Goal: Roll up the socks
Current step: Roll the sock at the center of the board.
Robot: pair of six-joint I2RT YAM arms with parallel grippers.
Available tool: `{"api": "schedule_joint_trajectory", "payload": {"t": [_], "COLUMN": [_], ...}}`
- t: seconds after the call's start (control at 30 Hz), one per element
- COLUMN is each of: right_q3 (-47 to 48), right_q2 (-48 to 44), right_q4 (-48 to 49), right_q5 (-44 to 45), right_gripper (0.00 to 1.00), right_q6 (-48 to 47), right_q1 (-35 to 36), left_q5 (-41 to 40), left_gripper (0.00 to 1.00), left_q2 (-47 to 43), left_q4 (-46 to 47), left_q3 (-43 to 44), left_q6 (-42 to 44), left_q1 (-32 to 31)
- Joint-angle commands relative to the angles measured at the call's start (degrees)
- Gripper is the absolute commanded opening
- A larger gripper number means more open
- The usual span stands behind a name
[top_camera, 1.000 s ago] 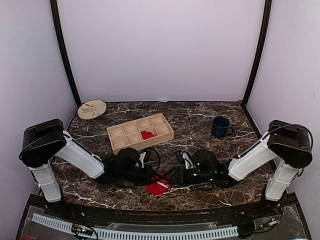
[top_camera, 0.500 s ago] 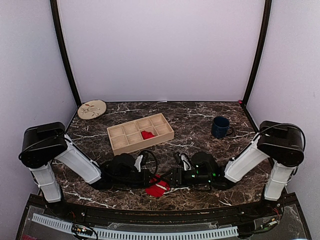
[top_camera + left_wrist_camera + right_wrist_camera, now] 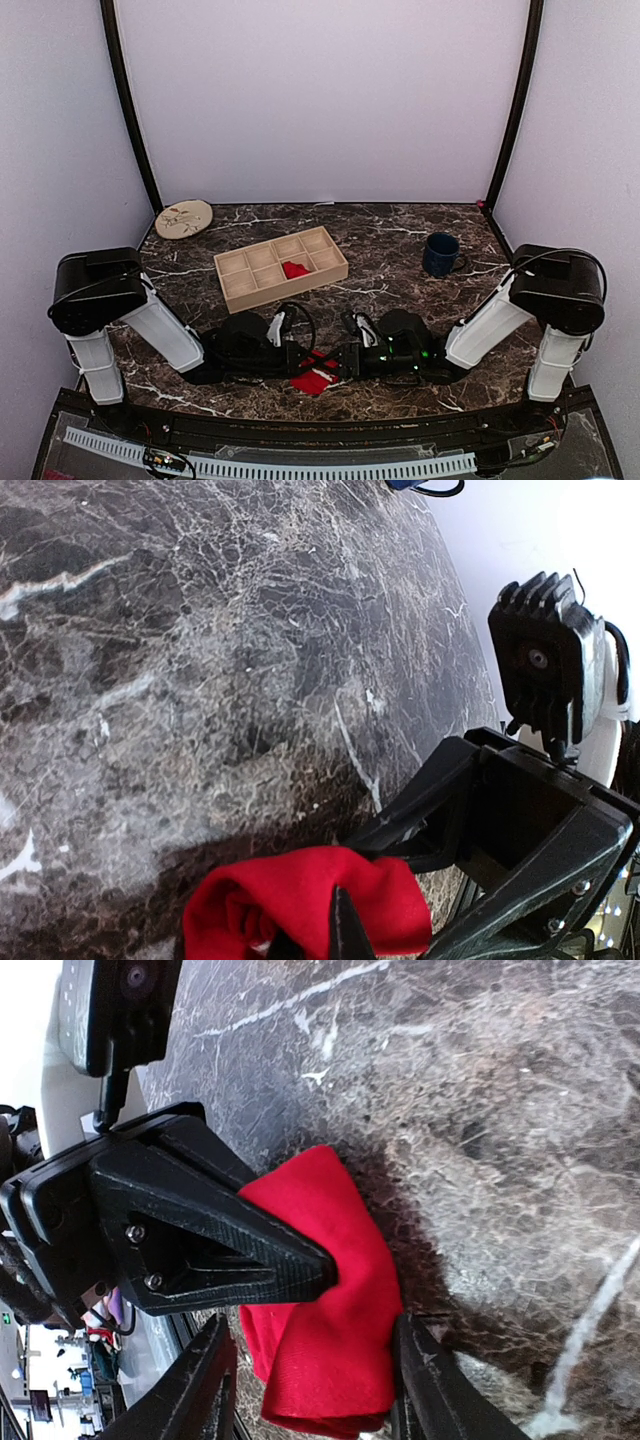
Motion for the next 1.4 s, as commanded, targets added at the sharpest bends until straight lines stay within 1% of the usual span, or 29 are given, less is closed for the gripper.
{"api": "schedule_joint_trajectory", "payload": {"t": [0.0, 0.13, 0.2, 0.33, 0.37, 0.5, 0.57, 0.63, 0.7, 0.83, 0.97, 1.03, 1.17, 1.23, 1.37], "right_q3": [-0.12, -0.65, -0.54, -0.73, -0.82, -0.84, -0.78, -0.54, -0.04, 2.21, 5.11, 7.02, 10.47, 11.81, 14.09], "right_q2": [2.35, 1.82, 1.68, 1.65, 1.65, 1.68, 1.24, 0.54, -0.56, -1.98, -3.33, -3.83, -4.46, -4.21, -2.79], "right_q4": [-6.25, -6.65, -6.85, -6.59, -6.21, -5.30, -5.30, -6.32, -8.51, -14.13, -19.48, -23.02, -27.35, -28.80, -30.55], "right_q5": [-1.29, -0.55, -0.34, 0.03, 0.07, 0.28, 1.03, 2.29, 3.91, 7.44, 13.10, 16.80, 25.73, 29.76, 36.25], "right_gripper": [0.45, 0.36, 0.29, 0.03, 0.00, 0.00, 0.00, 0.00, 0.00, 0.00, 0.00, 0.00, 0.00, 0.00, 0.00], "right_q6": [-0.24, 0.09, 0.07, 0.21, 0.16, -0.58, -1.19, -2.43, -4.53, -9.23, -15.28, -19.02, -26.97, -29.94, -35.45], "right_q1": [1.43, 1.31, 1.21, 0.87, 0.81, 0.60, 0.59, 0.67, 0.89, 1.81, 3.81, 5.60, 10.12, 12.10, 15.72], "left_q5": [-0.38, -0.25, -0.25, -0.07, -0.04, 0.37, 0.07, -0.35, -0.76, -2.32, -2.39, -1.11, 2.62, 5.21, 11.57], "left_gripper": [0.00, 0.00, 0.00, 0.00, 0.00, 0.01, 0.06, 0.13, 0.18, 0.25, 0.31, 0.32, 0.33, 0.36, 0.38], "left_q2": [2.19, 2.83, 3.04, 3.08, 3.02, 2.46, 1.65, 0.11, -2.61, -8.99, -15.25, -17.78, -21.98, -23.66, -23.80], "left_q4": [-2.61, -1.13, -0.48, 1.14, 1.47, 1.55, 1.44, 0.28, -1.08, -8.31, -16.98, -20.67, -25.02, -27.53, -30.06], "left_q3": [-0.52, -0.88, -1.11, -1.74, -2.02, -2.41, -2.93, -3.57, -4.50, -5.33, -4.01, -3.19, -2.49, -1.63, 0.22], "left_q6": [1.11, 0.90, 0.74, 0.24, 0.00, -1.24, -2.54, -3.79, -5.16, -7.39, -8.94, -10.01, -13.75, -15.72, -18.70], "left_q1": [-0.55, -0.55, -0.64, -0.66, -0.72, -0.68, -0.66, -0.67, -0.67, -0.42, 0.64, 1.73, 4.70, 6.39, 9.14]}}
